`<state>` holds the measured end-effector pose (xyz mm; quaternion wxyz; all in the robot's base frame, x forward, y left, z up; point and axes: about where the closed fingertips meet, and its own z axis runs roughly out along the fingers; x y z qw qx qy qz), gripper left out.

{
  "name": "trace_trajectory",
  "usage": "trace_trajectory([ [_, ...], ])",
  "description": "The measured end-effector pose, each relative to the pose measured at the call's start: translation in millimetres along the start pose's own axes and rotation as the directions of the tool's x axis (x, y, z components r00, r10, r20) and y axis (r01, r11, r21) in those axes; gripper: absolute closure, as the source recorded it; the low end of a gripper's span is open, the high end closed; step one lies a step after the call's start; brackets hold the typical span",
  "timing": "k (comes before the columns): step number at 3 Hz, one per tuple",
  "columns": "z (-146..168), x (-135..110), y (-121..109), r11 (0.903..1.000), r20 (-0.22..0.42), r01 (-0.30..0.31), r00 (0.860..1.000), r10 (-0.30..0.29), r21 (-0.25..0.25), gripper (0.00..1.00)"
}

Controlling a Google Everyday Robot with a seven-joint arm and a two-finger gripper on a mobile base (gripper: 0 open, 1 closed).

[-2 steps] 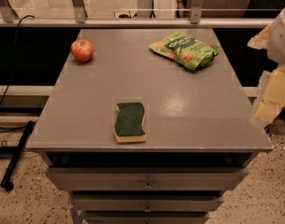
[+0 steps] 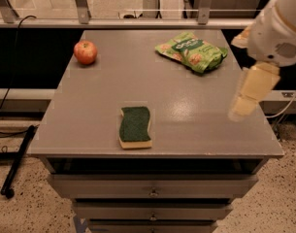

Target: Pick apple

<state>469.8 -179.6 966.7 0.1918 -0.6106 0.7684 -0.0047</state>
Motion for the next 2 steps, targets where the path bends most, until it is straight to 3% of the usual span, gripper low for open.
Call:
trace_trajectory([
  [1,51.7,-81.4,-41.4,0.9998,0.139,0.019,0.99,-0.019,0.0,0.0],
  [2,86.2,-156.3,-70.7,0.999,0.246,0.04,0.968,-0.043,0.018,0.0],
])
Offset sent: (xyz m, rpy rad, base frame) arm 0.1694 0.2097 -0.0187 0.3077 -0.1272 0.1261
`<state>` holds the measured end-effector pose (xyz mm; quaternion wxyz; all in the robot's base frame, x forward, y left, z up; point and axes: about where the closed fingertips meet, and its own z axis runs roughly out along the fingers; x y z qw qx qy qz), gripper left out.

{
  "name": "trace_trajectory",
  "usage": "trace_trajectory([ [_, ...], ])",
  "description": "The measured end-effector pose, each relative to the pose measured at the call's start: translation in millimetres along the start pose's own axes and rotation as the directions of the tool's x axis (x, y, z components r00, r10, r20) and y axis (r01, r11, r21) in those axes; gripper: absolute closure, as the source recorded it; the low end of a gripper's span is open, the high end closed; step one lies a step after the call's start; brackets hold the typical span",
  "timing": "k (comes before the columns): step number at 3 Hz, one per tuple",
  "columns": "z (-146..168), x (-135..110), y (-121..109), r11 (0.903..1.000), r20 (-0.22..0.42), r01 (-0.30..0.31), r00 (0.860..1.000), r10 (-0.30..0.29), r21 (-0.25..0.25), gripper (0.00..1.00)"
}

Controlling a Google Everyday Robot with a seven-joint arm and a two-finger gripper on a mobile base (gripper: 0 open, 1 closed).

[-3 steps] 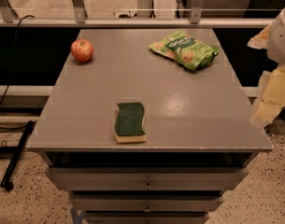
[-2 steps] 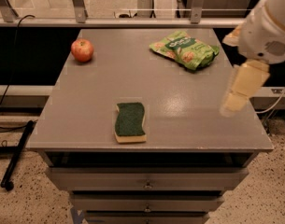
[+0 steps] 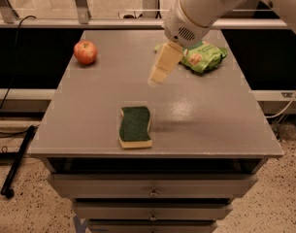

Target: Pick apple

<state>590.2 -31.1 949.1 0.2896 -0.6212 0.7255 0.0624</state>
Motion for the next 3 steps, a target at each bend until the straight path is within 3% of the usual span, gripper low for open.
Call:
trace_trajectory([
  [2,-3.2,-0.9,-9.1,0.9997,0.028,-0.009,1.0,0.009,0.021,0.0],
  [3,22.0,-34.7,-26.4,0.9997,0.146,0.001,0.989,-0.005,0.025,0.0],
])
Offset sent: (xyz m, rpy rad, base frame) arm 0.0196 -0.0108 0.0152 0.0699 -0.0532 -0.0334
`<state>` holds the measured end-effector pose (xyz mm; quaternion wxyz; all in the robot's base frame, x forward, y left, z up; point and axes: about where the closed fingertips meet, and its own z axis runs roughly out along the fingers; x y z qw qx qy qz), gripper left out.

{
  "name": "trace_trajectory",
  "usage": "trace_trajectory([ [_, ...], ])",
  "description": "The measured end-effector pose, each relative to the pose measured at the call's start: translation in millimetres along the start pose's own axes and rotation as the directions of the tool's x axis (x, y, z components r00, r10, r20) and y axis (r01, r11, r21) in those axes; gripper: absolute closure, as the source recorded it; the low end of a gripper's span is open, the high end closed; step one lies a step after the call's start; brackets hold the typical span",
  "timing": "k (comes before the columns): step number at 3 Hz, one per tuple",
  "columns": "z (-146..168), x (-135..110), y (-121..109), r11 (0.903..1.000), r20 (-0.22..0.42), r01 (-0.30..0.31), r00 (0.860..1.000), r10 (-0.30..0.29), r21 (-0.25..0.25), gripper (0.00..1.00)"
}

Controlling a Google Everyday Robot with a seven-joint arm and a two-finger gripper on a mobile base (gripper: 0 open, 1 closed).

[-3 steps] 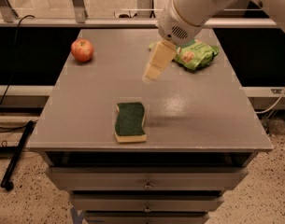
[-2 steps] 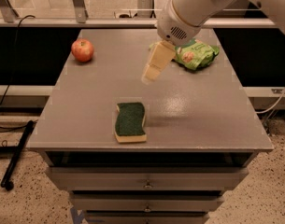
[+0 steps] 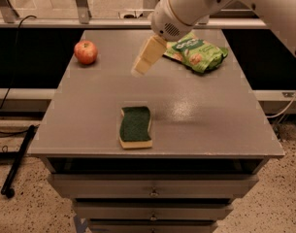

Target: Pick apple

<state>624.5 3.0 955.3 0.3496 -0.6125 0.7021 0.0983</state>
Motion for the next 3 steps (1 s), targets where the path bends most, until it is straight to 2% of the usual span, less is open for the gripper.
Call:
trace_trajectory([
  [1,42.3,-34.5,-18.8,0.9997,0.127,-0.008,0.992,0.011,-0.023,0.0],
  [2,88.8,-69.6,-32.5,0.9981,0.229,-0.029,0.973,0.041,-0.054,0.0],
  [3,130.4,-94.4,-44.8,0.9962,0.274,-0.066,0.959,0.079,-0.057,0.0],
])
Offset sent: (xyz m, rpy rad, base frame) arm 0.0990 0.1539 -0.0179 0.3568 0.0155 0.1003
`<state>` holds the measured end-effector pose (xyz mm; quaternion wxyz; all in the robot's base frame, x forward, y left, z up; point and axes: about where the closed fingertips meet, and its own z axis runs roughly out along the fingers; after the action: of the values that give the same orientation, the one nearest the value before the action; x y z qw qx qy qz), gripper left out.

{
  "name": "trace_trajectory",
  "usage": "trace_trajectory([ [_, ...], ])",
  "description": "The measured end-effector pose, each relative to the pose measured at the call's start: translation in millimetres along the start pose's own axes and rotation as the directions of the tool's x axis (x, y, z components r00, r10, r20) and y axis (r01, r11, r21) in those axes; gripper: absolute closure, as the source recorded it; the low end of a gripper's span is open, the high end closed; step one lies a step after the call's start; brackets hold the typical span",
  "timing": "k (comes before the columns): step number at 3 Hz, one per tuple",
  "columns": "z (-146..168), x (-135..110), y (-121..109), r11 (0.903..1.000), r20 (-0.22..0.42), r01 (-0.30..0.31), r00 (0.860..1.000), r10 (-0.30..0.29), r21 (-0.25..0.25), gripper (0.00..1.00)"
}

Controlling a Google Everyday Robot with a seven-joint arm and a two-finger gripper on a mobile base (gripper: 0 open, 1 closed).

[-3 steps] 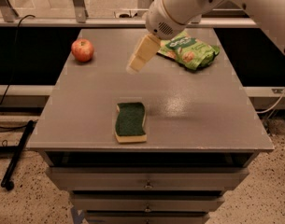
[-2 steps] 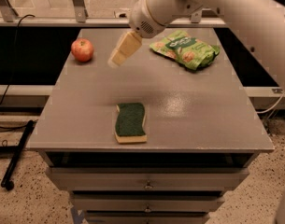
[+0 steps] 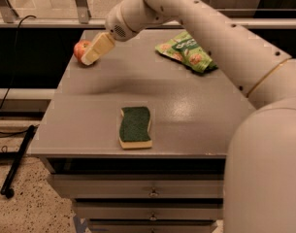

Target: Pick apple

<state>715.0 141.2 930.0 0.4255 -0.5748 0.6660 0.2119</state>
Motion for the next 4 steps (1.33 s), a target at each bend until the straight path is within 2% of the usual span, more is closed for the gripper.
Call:
trace_trajectory([
  [1,38.4,-3.4,-6.8,0.9997,0.005,-0.009,1.0,0.009,0.024,0.0],
  [3,93.3,17.1,-15.3,0.9955,-0.011,-0.084,0.996,0.085,0.043,0.0],
  [4,103.0,20.6,-25.0,0.9906,0.011,-0.129,0.992,0.128,0.046,0.17],
])
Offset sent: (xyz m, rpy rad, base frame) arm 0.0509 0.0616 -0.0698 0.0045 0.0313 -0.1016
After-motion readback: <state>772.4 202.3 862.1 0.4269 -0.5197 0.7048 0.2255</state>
